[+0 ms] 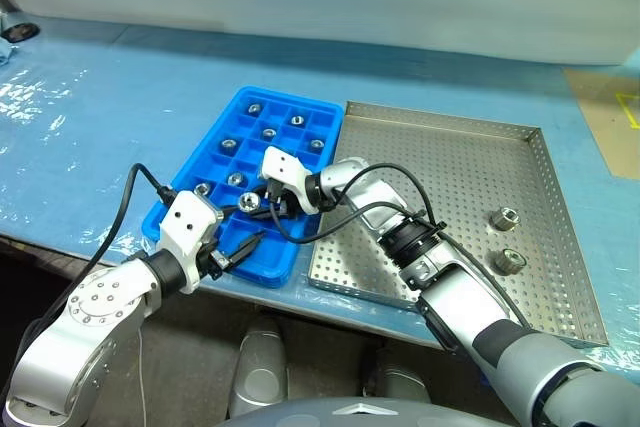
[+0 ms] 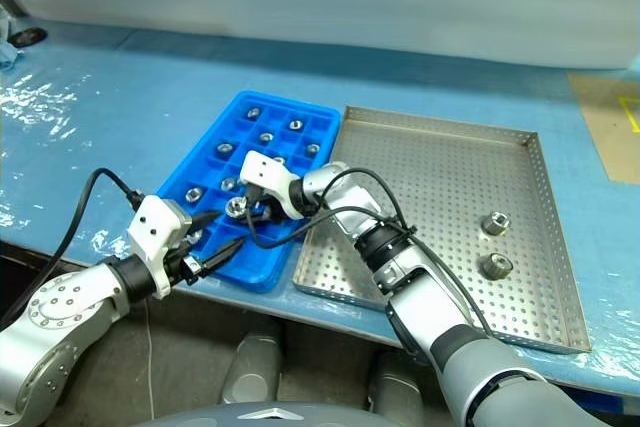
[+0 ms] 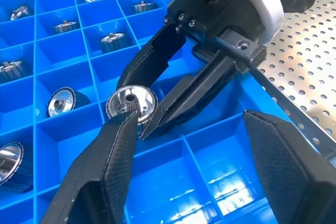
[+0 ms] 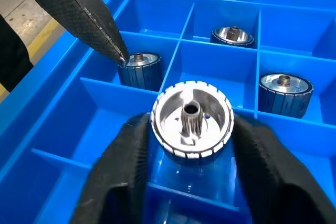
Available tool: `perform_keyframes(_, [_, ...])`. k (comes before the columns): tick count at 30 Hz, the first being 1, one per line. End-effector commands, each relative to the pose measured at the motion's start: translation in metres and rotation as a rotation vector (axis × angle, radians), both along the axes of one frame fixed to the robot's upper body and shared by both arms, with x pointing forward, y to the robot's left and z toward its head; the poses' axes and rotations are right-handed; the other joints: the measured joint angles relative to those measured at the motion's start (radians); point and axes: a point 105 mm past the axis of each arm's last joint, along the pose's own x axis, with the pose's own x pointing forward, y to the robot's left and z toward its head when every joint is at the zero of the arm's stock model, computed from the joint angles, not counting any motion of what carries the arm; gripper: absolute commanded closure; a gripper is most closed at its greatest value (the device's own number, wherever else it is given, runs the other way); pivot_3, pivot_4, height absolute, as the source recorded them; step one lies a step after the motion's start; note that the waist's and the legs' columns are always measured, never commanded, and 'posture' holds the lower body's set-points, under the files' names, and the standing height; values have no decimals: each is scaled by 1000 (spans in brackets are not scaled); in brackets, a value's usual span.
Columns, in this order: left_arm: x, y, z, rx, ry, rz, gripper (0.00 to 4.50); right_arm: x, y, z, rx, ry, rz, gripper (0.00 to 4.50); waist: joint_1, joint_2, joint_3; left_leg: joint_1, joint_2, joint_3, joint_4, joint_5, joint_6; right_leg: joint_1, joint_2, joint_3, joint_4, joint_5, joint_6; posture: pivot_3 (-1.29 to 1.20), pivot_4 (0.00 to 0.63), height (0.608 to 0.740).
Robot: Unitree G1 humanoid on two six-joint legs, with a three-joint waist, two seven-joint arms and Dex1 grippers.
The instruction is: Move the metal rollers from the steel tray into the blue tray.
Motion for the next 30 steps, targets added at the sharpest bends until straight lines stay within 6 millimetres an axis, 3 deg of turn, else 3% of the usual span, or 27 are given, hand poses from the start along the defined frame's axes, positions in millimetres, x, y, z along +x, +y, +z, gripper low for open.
perform_keyframes(1, [1, -7, 11, 6, -46, -33, 1132, 5, 0, 11, 54, -13, -27, 800, 0, 0, 0, 0, 0, 0, 0, 0, 0, 0, 0, 0, 0, 0, 0, 512, 150, 740])
perform_keyframes(3, [4, -8, 13, 0, -55, -39, 1132, 8, -2, 13, 70, -10, -51, 96, 0, 0, 0, 0, 0, 0, 0, 0, 0, 0, 0, 0, 1, 0, 0, 490, 150, 740])
perform_keyframes(7, [11, -18, 15, -20, -51, -99, 1132, 20, -17, 35, 185, -14, -126, 38, -3, 0, 0, 1, 0, 0, 0, 1, -2, 0, 0, 0, 3, 0, 0, 416, 150, 740])
perform_keyframes(12, [22, -34, 12, -25, -29, -216, 1132, 26, -54, 52, 269, -36, -205, 38, -12, 0, 0, 1, -1, 0, 2, 3, -4, 1, 0, 1, 4, 0, 0, 294, 150, 740])
perform_keyframes(16, [35, -45, 15, -30, -37, -299, 1132, 27, -94, 55, 261, -54, -293, 38, -43, 0, 0, 1, 0, 1, 3, 6, -9, 1, 0, 1, 5, 1, 0, 174, 150, 740])
perform_keyframes(21, [53, -63, 13, -11, -29, -418, 1132, 26, -158, 60, 230, -75, -481, 38, -96, 0, 0, 2, -1, 1, 3, 6, -10, 2, 0, 1, 6, 1, -1, 37, 150, 740])
perform_keyframes(24, [61, -74, 13, -23, -32, -481, 1132, 19, -194, 61, 199, -83, -597, 38, -133, 0, 0, 4, -1, 2, 3, 6, -10, 3, 0, 2, 5, 1, -1, -51, 150, 740])
perform_keyframes(30, [74, -93, 7, -31, -19, -573, 1132, -2, -246, 57, 127, -73, -811, 38, -183, 0, -1, 7, -1, 4, 2, 6, -9, 4, 4, 4, 4, 1, -1, -157, 150, 740])
